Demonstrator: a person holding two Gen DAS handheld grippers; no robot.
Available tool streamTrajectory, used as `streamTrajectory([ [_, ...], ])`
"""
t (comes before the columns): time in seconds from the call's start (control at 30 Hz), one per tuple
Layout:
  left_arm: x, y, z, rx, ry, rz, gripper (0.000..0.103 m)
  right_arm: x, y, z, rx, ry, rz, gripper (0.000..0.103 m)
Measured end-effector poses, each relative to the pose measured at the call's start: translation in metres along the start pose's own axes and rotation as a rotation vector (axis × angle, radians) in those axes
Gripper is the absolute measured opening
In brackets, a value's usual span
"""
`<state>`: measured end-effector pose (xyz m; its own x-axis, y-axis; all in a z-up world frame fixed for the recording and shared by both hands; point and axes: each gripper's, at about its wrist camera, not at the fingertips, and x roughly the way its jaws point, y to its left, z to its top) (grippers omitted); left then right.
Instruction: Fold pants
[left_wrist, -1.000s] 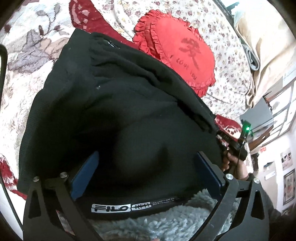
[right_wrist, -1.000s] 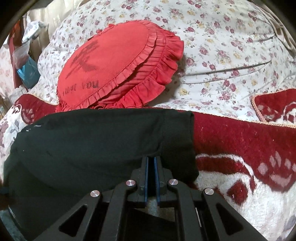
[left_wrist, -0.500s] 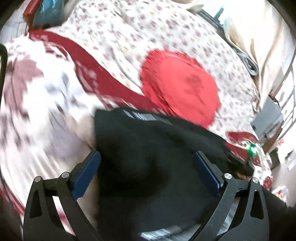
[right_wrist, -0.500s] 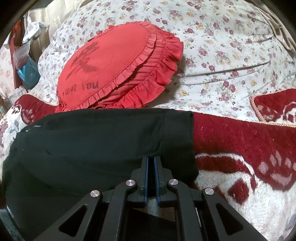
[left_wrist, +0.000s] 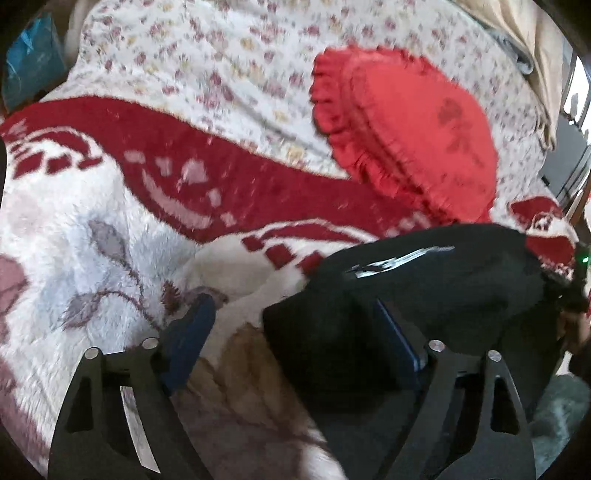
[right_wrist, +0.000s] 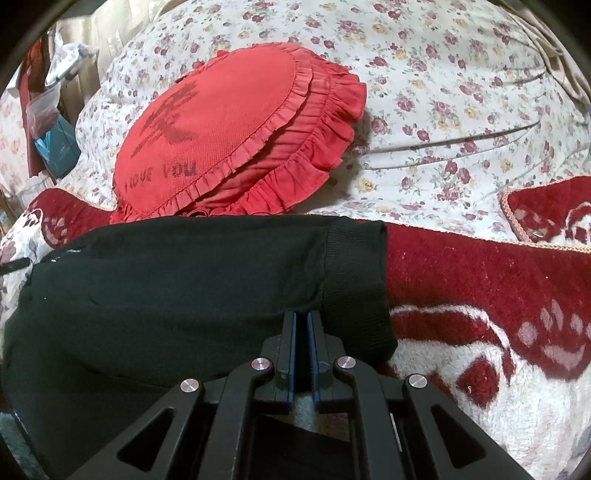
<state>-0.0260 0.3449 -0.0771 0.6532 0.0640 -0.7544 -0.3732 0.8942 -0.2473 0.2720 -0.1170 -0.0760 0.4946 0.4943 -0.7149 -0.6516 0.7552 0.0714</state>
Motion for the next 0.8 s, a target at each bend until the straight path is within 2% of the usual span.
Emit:
streamTrajectory([
  [0.1,0.011,0.011,0.000,-0.014,0.003,-0.007,0.080,0.000,-0.001,0.000,0.004,0.001,0.006,0.005],
  [0.17,0.017,0.017,0.001,-0.046,0.021,-0.071,0.073,0.000,-0.002,0.000,0.008,0.001,0.011,0.005],
  [0.23,0.021,0.016,0.002,-0.041,0.040,-0.095,0.058,0.001,-0.002,0.000,0.012,0.001,0.015,0.005],
  [0.4,0.022,0.012,0.004,-0.041,0.054,-0.146,0.033,0.001,-0.003,0.000,0.012,0.001,0.015,0.005],
  [0.6,0.005,0.002,0.002,-0.004,0.019,-0.109,0.009,0.001,-0.002,0.000,0.012,0.001,0.015,0.005],
  [0.8,-0.030,-0.011,0.010,0.036,-0.034,-0.009,0.008,0.001,-0.006,0.002,0.035,0.016,0.040,0.005],
])
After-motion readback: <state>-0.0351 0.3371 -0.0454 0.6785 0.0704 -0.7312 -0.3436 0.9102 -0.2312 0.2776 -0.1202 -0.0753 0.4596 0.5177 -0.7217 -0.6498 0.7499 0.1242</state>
